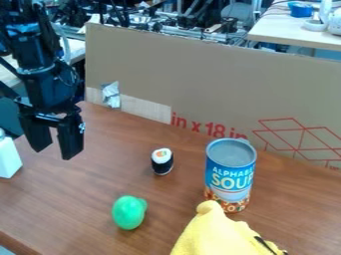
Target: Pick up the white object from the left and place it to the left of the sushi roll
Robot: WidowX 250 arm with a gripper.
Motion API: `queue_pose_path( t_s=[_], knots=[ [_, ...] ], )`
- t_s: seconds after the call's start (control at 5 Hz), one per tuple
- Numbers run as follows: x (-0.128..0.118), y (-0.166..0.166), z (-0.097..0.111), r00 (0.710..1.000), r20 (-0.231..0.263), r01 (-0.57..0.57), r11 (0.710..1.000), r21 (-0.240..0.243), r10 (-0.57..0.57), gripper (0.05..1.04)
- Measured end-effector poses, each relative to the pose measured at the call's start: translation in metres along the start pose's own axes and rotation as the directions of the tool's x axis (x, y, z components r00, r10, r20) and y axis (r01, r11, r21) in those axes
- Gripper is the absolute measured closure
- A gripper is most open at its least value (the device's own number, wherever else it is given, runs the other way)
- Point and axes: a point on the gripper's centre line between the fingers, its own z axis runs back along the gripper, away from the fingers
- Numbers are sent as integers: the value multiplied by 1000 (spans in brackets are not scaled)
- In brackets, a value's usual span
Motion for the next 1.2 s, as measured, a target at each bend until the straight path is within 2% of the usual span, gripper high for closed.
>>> queue_pose_path(
  t_s=[0.2, 0.4, 0.6, 0.8, 1.0, 1.2],
  knots=[
    [-2, -1, -8, 1000, -27, -1, 1000, -12, 1, 81],
    [-6, 7, -4, 999, -39, 19, 1000, -19, -20, 81],
    [-10, 23, 6, 1000, -26, -3, 1000, -5, 3, 81],
    [-18, 44, 14, 998, -49, -22, 998, 67, 25, 81],
    [-26, 78, 18, 998, -37, -49, 979, 196, 58, 81],
    [-24, 100, 5, 996, -33, -79, 978, 194, 87, 81]
  ],
)
